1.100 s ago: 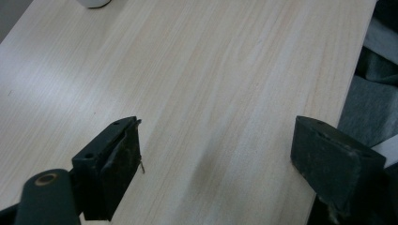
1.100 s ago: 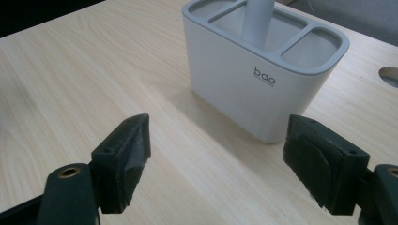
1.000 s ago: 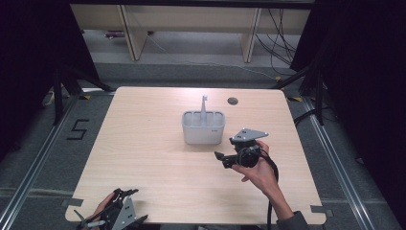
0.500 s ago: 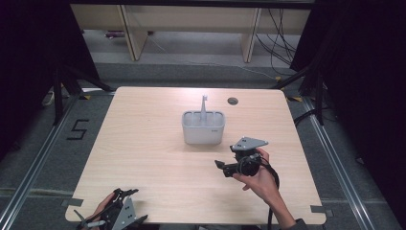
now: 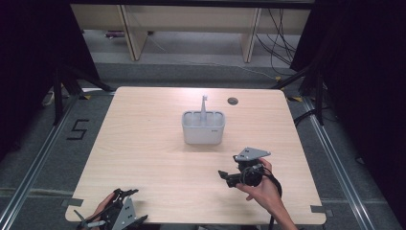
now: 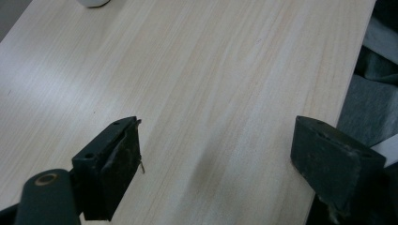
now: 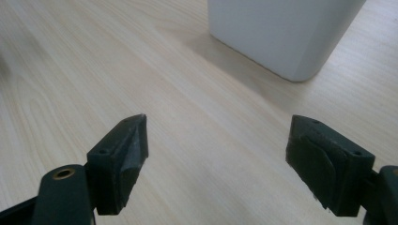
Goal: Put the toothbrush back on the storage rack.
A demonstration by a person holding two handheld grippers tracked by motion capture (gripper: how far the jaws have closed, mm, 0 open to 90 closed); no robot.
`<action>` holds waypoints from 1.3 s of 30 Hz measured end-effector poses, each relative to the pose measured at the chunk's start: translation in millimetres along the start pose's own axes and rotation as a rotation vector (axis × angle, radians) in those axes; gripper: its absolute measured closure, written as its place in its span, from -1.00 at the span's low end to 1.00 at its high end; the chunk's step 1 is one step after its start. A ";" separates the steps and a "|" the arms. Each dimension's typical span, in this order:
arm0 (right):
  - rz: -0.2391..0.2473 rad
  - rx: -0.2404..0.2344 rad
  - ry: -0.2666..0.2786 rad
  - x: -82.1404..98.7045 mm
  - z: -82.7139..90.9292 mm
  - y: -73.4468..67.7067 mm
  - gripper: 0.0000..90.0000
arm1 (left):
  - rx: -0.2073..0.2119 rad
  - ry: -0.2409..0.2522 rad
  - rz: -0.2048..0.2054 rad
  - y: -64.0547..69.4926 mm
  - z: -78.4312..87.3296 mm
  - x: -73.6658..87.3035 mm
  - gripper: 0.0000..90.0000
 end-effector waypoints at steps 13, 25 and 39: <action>-0.018 0.001 -0.001 24.0 1.9 5.5 -0.52 | 0.001 0.001 0.000 0.3 0.0 -0.2 -0.65; -0.024 0.002 0.010 37.2 8.8 6.2 -0.53 | 0.001 0.009 0.000 0.1 0.0 -0.8 -0.65; -0.034 0.001 0.016 49.0 15.1 3.2 -0.58 | -0.003 0.009 0.001 -0.1 0.0 -1.0 -0.65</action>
Point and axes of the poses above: each handheld gripper's, and its own axes: z roughly backward along the jaws, x roughly out of its underside, y roughly to its right, the point moved 9 cm from there along -z, roughly forward along the jaws, and after that the axes turned 11 degrees about -z, right-handed, at the moved point
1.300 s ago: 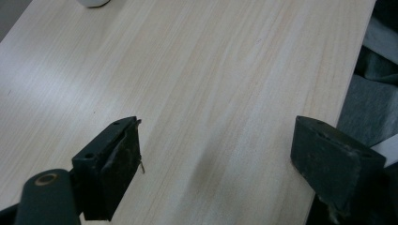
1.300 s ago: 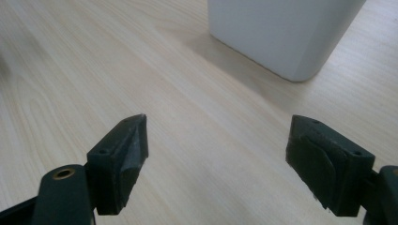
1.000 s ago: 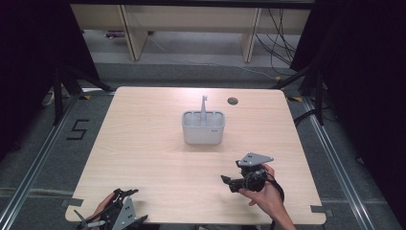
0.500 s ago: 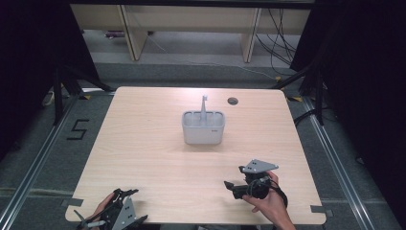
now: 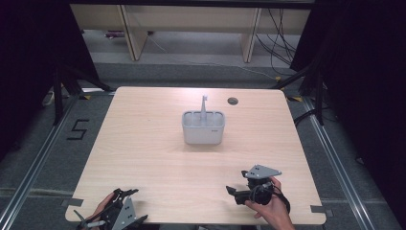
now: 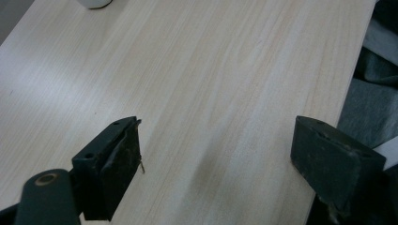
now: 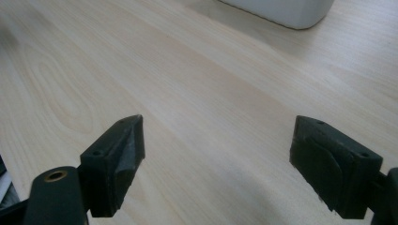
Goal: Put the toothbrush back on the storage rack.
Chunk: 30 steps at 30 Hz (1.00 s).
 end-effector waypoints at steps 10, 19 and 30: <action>-0.005 0.020 0.004 9.5 5.3 -3.3 -0.62 | 0.002 -0.004 -0.004 0.1 0.7 0.2 -0.65; 0.017 0.038 -0.002 16.7 11.3 -3.0 -0.61 | 0.000 -0.005 -0.004 0.0 0.7 0.3 -0.65; 0.022 0.055 -0.010 27.2 19.7 -0.1 -0.60 | 0.000 -0.001 -0.002 0.0 0.3 0.2 -0.65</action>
Point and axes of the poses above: each handheld gripper's, and its own axes: z roughly backward along the jaws, x roughly out of its underside, y roughly to its right, the point moved 9 cm from there along -z, roughly forward along the jaws, and after that the axes turned 11 degrees about -z, right-handed, at the moved point
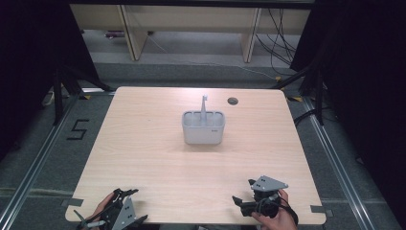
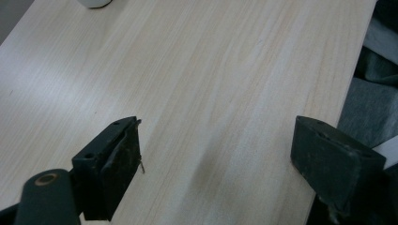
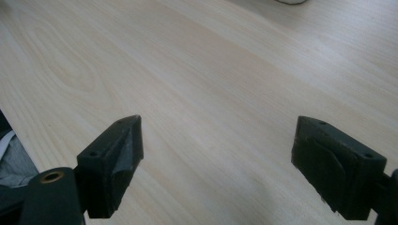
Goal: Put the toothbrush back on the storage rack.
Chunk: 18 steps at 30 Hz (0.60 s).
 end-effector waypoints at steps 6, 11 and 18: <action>0.000 0.011 -0.004 5.7 5.7 1.4 -0.60 | 0.007 -0.008 -0.002 0.7 -0.2 0.5 -0.65; -0.007 0.008 -0.023 10.7 8.3 0.8 -0.60 | 0.009 -0.013 -0.003 0.7 0.6 0.7 -0.65; 0.018 0.029 -0.043 16.8 9.8 2.6 -0.59 | 0.005 -0.005 -0.001 0.4 -0.1 0.2 -0.65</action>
Point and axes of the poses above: each handheld gripper's, and its own axes: z roughly backward along the jaws, x roughly out of its underside, y roughly to its right, the point moved 9 cm from there along -z, roughly forward along the jaws, and after that the axes turned 11 degrees about -z, right-handed, at the moved point
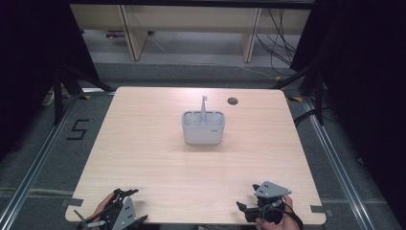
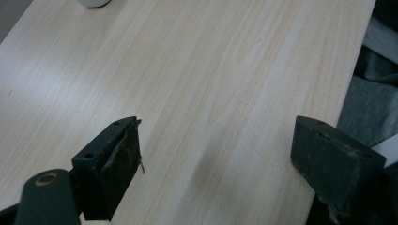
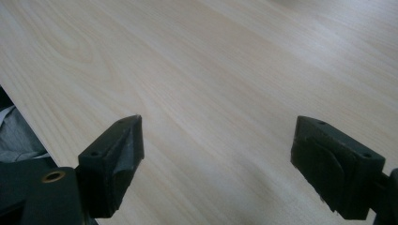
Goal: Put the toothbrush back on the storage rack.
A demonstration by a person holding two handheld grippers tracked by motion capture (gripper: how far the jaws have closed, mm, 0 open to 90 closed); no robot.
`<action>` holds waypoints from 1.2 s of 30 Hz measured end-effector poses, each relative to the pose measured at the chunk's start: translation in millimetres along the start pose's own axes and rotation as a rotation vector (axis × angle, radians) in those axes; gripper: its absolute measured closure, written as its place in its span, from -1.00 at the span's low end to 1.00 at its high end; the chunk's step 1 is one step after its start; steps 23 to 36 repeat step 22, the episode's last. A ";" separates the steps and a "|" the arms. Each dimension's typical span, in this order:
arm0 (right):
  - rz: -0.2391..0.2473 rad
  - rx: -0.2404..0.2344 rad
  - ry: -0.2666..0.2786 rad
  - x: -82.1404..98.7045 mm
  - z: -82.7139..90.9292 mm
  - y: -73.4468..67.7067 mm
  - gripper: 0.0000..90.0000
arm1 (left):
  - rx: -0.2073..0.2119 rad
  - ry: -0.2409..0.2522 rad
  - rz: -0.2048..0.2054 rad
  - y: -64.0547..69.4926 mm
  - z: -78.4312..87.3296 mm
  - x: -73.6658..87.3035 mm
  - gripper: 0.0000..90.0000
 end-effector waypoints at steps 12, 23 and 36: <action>0.029 -0.017 -0.005 1.1 -1.8 -1.8 -0.59 | -0.002 0.003 0.000 -0.2 0.0 -0.1 -0.65; 0.035 -0.014 -0.026 3.7 -2.4 -1.3 -0.59 | -0.005 0.004 -0.001 -0.5 0.3 -0.1 -0.65; 0.035 -0.014 -0.026 3.7 -2.4 -1.3 -0.59 | -0.005 0.004 -0.001 -0.5 0.3 -0.1 -0.65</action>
Point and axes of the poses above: each handheld gripper's, and its own axes: z roughly backward along the jaws, x roughly out of its underside, y roughly to its right, the point moved 9 cm from there along -z, roughly forward along the jaws, and after that the axes turned 11 degrees about -z, right-handed, at the moved point
